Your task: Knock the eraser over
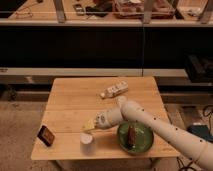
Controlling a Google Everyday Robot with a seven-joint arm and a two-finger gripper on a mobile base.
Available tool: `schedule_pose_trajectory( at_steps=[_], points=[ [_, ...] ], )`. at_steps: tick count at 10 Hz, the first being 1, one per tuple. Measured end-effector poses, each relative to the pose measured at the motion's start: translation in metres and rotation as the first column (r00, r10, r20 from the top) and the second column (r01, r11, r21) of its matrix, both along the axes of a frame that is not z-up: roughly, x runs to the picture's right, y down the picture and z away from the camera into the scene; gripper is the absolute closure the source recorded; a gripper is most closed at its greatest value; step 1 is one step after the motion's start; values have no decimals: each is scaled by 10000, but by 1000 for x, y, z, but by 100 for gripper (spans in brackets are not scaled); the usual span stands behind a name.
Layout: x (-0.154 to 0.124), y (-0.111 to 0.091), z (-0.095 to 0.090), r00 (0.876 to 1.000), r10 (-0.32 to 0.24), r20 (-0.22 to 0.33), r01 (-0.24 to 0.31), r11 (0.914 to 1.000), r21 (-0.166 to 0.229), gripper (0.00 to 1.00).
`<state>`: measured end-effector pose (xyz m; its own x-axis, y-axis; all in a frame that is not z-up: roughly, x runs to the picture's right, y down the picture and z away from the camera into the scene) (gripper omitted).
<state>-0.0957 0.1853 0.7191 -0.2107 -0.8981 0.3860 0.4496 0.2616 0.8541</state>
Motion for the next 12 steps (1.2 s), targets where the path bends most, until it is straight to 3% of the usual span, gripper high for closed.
schedule_pose_trajectory(
  at_steps=[4, 6, 7, 8, 9, 10, 11, 12],
  points=[
    [2, 0, 2, 9999, -119, -103, 120, 9999, 72, 93],
    [4, -14, 9, 9940, -859, -675, 881, 9956, 307, 93],
    [1, -30, 10, 9859, -1350, -992, 1407, 9886, 528, 93],
    [-18, -69, 3, 9634, -2265, -1435, 2419, 9651, 1006, 93],
    [-36, -90, -4, 9461, -2829, -1579, 3034, 9446, 1254, 93],
    [-61, -117, -13, 9207, -3519, -1691, 3771, 9136, 1520, 93],
    [-93, -140, -19, 8845, -4373, -1625, 4622, 8687, 1781, 93],
    [-116, -150, -21, 8564, -4952, -1460, 5158, 8330, 2003, 93]
  ],
)
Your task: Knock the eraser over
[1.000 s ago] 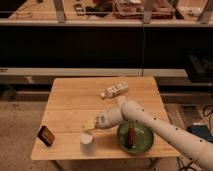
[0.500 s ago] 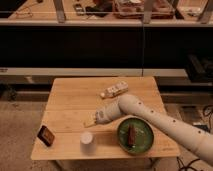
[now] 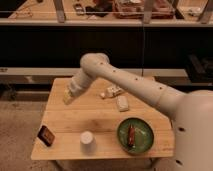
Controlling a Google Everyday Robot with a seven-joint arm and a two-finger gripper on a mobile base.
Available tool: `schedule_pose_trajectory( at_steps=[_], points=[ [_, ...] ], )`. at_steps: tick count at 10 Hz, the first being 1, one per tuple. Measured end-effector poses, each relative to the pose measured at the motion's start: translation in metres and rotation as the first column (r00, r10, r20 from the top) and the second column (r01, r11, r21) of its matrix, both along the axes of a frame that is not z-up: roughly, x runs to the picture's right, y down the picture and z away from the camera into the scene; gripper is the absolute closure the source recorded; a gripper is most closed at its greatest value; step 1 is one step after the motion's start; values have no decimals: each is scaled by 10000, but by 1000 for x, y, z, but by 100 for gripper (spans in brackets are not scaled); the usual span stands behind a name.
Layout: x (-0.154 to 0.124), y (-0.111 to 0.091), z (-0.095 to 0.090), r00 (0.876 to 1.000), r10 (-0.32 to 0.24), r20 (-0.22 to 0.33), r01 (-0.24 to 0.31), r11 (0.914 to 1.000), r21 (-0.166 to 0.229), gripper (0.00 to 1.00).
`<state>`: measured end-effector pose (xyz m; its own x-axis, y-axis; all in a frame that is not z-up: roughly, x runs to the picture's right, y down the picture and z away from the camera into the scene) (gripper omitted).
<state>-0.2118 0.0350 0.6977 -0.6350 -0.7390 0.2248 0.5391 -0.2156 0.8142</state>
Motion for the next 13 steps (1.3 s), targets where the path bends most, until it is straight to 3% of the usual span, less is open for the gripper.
schedule_pose_trajectory(
  at_steps=[1, 2, 4, 7, 8, 9, 11, 13],
  points=[
    [-19, -6, 1, 9981, -585, 218, 583, 9983, 80, 93],
    [-46, -15, -1, 9882, -1438, 529, 1427, 9895, 243, 93],
    [-63, -19, -3, 9778, -1968, 723, 1946, 9802, 355, 93],
    [-66, -20, -2, 9738, -2149, 740, 2120, 9762, 448, 93],
    [-78, -14, -4, 9631, -2541, 885, 2474, 9657, 792, 93],
    [-104, 0, -8, 9416, -3160, 1162, 2988, 9433, 1445, 93],
    [-133, 18, -14, 9152, -3778, 1402, 3406, 9112, 2318, 93],
    [-159, 36, -18, 8863, -4392, 1473, 3767, 8684, 3225, 93]
  ],
)
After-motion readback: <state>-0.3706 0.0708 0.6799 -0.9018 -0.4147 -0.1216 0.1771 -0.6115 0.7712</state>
